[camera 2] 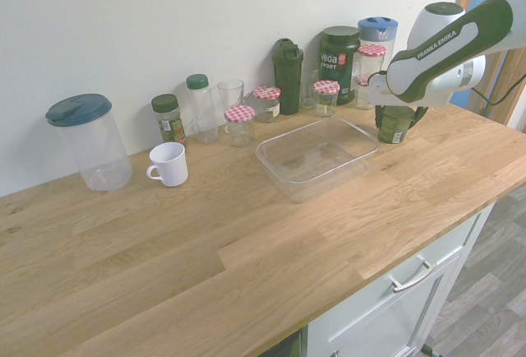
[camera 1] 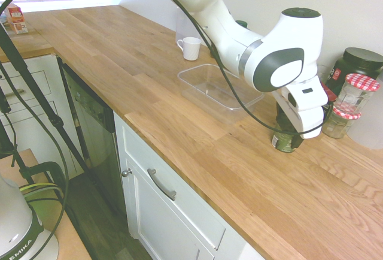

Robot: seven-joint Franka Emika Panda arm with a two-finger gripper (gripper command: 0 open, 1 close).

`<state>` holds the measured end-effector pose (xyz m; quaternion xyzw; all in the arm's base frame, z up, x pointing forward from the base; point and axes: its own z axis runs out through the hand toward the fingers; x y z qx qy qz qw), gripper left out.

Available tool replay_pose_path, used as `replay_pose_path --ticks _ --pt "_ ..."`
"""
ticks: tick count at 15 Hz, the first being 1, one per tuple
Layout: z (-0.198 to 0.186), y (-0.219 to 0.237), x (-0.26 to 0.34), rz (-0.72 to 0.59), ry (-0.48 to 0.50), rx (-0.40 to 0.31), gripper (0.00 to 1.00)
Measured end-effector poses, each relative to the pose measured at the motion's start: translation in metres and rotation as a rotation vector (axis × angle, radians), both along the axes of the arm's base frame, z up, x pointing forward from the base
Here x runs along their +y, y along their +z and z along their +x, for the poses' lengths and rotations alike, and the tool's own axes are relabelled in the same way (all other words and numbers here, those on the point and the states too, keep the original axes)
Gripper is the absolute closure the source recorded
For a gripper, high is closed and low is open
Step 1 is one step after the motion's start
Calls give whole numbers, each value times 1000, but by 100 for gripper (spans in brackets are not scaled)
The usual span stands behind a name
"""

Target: Put the cereal into the container

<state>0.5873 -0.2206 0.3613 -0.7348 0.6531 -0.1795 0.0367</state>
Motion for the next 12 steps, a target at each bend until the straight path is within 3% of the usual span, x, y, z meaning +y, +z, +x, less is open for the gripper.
replay_pose_path --ticks 6,9,12 --pt "8 77 26 -8 43 -61 100" --pt "8 129 100 -23 114 -87 100" --pt "5 144 191 -40 189 -96 100"
